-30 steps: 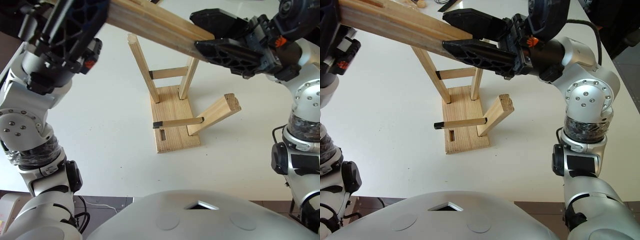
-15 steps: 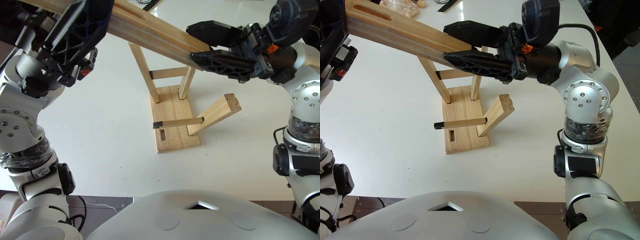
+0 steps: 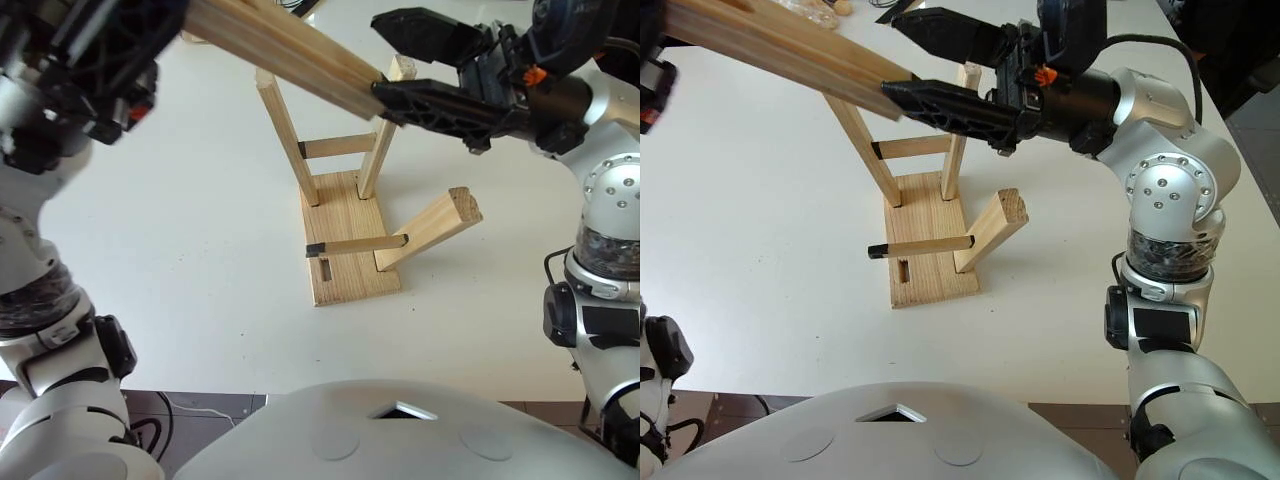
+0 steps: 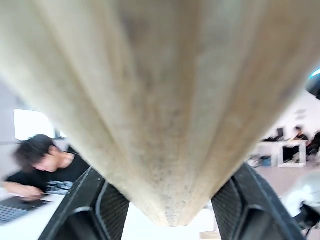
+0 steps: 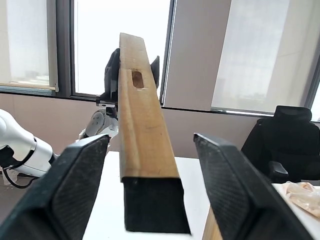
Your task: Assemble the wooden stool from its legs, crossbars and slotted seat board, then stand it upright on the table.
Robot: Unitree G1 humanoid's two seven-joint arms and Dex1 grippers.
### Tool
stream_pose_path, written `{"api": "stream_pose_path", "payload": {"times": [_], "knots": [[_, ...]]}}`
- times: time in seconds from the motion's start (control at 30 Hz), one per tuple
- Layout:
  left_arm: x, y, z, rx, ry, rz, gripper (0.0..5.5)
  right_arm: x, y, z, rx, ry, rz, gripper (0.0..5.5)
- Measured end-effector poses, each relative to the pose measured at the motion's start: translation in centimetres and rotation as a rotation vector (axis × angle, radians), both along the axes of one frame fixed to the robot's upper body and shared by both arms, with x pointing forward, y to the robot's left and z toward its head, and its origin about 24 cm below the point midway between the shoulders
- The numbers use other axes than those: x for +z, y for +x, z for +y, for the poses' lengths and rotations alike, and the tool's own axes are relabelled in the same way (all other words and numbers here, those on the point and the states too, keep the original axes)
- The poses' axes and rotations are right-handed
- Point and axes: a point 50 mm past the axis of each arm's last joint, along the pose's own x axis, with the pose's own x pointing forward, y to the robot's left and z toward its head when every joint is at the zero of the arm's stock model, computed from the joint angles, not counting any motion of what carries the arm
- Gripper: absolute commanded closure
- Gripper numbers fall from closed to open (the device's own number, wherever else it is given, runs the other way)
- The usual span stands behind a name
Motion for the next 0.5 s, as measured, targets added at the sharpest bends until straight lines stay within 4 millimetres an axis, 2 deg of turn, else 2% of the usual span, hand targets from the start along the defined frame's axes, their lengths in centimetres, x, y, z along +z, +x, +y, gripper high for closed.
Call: {"api": "stream_pose_path", "payload": {"times": [0.07, 0.2, 0.33, 0.5], "knots": [[0.1, -0.2, 0.6, 0.066, 0.088, -0.035, 3.46, 0.2, 0.2, -0.5, -0.033, 0.014, -0.002, 2.37], [-1.3, -0.8, 2.3, 0.198, 0.263, -0.028, 3.46, 0.8, 0.6, -2.0, -0.117, 0.018, -0.017, 2.37], [-5.4, -1.5, 3.4, 0.272, 0.468, 0.052, 3.46, 0.8, 0.5, -4.2, -0.218, 0.002, -0.032, 2.37], [-9.1, -3.1, 4.0, 0.212, 0.545, 0.166, 3.46, 0.8, 0.6, -5.4, -0.268, -0.028, -0.031, 2.37]]}}
